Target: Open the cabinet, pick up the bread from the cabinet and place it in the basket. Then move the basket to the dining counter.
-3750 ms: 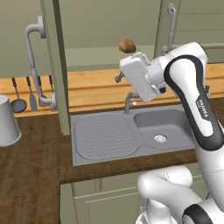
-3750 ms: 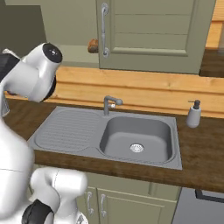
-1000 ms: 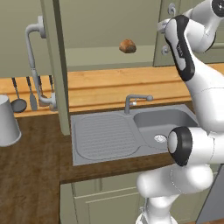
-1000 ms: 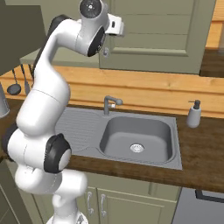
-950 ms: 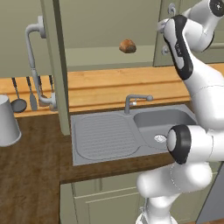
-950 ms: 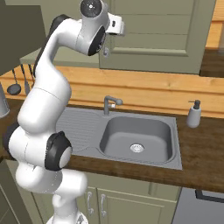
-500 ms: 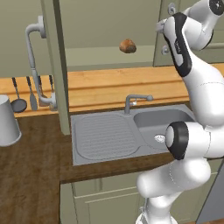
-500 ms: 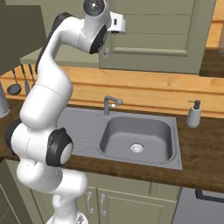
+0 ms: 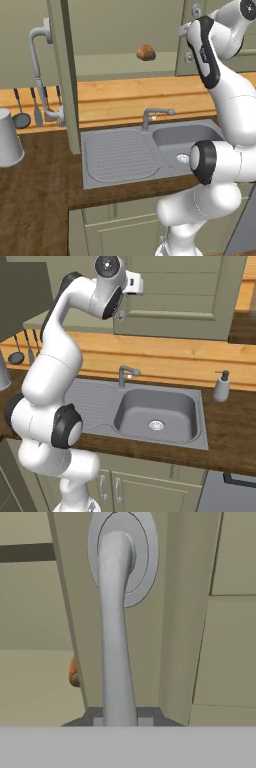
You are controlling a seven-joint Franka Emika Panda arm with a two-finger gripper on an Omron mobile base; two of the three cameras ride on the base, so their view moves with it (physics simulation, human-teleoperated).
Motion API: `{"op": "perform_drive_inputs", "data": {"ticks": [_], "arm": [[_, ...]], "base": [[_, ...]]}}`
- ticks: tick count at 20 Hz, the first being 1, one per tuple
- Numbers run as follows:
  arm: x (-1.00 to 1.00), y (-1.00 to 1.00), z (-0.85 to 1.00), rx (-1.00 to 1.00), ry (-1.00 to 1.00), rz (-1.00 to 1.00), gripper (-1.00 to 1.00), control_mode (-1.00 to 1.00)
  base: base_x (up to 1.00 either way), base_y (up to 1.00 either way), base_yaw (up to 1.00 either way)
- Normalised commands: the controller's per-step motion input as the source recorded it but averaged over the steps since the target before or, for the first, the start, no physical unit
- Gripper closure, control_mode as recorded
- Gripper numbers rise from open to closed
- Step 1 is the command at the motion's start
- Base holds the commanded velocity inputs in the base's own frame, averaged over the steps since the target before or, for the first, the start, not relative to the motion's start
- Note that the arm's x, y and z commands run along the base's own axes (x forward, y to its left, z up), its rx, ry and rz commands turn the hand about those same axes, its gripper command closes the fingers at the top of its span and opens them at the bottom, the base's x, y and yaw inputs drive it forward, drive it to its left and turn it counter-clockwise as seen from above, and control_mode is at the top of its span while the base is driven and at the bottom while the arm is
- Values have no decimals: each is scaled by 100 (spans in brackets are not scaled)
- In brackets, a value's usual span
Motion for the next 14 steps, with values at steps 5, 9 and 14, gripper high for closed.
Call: {"op": "perform_drive_inputs", "data": {"ticks": [5, 9, 14], "arm": [[-39, -30, -1, 0, 0, 0, 100, -100], [-100, -85, 15, 0, 0, 0, 100, -100], [-100, -100, 12, 1, 0, 0, 100, -100]], "base": [[0, 0, 0], [0, 0, 0], [0, 0, 0]]}}
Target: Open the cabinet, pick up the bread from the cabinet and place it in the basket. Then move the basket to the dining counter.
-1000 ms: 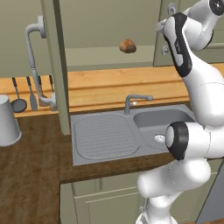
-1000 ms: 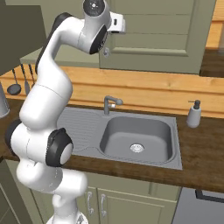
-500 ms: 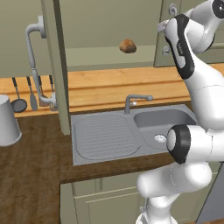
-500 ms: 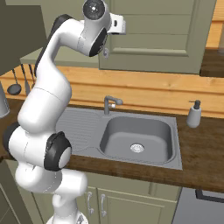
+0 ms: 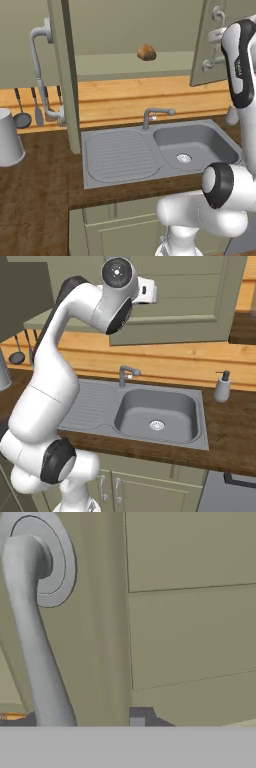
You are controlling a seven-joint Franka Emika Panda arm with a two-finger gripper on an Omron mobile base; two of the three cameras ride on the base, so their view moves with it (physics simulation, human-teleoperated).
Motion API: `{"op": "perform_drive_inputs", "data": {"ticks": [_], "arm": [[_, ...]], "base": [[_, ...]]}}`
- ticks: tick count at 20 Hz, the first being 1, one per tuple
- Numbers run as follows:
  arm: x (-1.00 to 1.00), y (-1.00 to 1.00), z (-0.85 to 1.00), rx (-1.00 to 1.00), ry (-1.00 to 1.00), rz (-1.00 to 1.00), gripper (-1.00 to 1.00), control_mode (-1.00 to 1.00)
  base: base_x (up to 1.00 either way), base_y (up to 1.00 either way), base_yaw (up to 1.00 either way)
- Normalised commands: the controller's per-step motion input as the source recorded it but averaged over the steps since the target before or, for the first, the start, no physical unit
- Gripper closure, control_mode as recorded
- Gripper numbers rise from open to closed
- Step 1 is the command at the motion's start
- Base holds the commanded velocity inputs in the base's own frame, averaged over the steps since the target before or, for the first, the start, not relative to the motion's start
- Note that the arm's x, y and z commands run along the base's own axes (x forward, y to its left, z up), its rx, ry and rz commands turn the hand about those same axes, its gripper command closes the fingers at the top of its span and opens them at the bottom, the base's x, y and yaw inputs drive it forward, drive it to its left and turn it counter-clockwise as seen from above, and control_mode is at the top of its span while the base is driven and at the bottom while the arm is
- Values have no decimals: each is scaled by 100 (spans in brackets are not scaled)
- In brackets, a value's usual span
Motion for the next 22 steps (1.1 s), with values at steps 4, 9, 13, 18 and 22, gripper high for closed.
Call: {"op": "perform_drive_inputs", "data": {"ticks": [4, 9, 13, 18, 22], "arm": [[-100, -100, 2, 5, 0, 2, 100, -100], [-100, -100, -7, 11, -1, 4, 100, -100], [-64, -97, -13, 11, 0, 2, 100, -100], [-22, -11, -1, 1, 0, 0, -100, -100], [-6, -4, 0, 0, 0, -2, -100, -100]], "base": [[0, 0, 0], [0, 0, 0], [0, 0, 0], [0, 0, 0], [0, 0, 0]]}}
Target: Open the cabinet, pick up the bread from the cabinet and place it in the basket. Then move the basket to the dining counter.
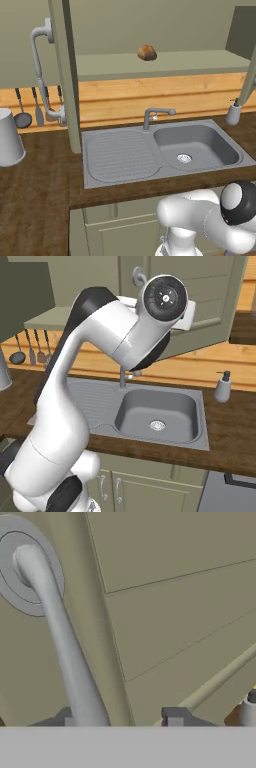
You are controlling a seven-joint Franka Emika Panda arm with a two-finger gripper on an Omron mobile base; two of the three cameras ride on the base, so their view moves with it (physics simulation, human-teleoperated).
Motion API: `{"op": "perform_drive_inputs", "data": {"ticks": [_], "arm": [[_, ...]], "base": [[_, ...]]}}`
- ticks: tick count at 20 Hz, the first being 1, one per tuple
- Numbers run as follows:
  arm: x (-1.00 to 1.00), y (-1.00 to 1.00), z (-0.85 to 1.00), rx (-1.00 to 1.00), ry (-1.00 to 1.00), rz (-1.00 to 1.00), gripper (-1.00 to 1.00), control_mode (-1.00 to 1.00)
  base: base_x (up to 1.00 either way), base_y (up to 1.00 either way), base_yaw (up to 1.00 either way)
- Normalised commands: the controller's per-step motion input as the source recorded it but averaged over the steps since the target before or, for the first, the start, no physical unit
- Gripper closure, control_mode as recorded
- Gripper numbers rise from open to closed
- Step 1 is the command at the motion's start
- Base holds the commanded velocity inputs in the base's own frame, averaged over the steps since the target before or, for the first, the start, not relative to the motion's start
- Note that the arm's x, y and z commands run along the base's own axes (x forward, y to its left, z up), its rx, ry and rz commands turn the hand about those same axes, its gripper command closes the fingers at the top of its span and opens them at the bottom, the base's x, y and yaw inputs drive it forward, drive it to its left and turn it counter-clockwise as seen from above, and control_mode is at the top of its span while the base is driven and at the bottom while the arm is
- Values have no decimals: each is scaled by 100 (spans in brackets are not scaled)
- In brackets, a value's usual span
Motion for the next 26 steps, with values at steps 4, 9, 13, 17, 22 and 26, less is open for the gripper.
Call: {"op": "perform_drive_inputs", "data": {"ticks": [4, 9, 13, 17, 22, 26], "arm": [[-70, -8, 1, 0, 0, -16, -100, -100], [-97, 37, 12, -13, 0, -25, -100, -100], [-70, 97, 3, -41, 1, -22, -100, -100], [-15, 100, 0, -51, 14, -12, -100, -100], [71, 89, -2, -42, 63, -4, -100, -100], [94, 51, -16, -48, 69, -18, -100, -100]], "base": [[0, 0, 0], [0, 0, 0], [0, 0, 0], [0, 0, 0], [0, 0, 0], [0, 0, 0]]}}
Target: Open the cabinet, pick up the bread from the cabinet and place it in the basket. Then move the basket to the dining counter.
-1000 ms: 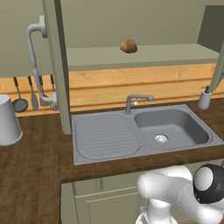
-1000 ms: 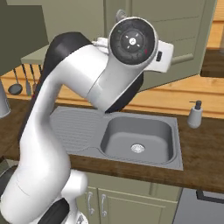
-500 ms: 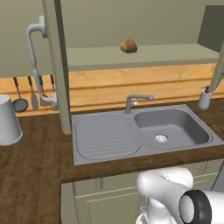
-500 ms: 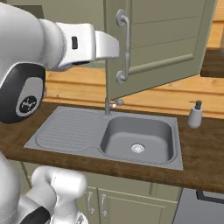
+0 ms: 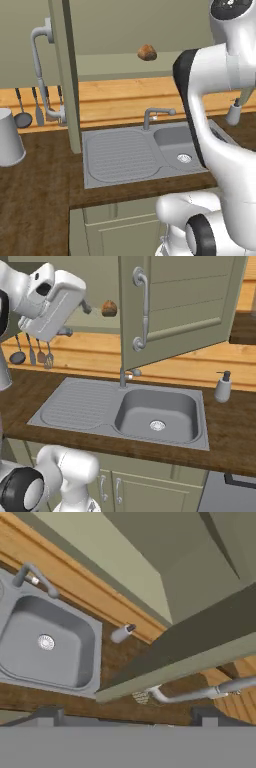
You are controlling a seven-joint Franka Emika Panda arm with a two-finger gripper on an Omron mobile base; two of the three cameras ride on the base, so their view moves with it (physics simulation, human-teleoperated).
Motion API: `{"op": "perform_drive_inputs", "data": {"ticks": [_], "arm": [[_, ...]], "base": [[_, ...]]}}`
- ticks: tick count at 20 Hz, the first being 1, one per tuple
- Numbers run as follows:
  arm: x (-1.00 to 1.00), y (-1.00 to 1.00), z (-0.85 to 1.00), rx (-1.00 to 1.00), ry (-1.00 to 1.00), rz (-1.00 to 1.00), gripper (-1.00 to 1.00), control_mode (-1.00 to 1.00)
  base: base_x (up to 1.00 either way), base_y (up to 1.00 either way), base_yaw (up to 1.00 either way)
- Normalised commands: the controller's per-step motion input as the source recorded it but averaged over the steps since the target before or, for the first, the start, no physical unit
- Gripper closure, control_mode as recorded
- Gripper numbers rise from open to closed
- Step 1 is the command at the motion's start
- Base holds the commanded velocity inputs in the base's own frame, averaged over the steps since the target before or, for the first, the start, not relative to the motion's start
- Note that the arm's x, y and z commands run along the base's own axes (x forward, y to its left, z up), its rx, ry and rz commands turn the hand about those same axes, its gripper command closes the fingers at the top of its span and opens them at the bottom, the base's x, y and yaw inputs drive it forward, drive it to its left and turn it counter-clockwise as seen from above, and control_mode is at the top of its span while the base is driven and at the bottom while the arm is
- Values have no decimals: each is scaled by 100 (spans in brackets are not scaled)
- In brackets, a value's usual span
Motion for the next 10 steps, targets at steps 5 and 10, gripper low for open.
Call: {"op": "perform_drive_inputs", "data": {"ticks": [5, 10], "arm": [[93, -28, -45, -17, 43, -15, -100, -100], [100, -93, -54, -1, 35, -2, -100, -100]], "base": [[0, 0, 0], [0, 0, 0]]}}
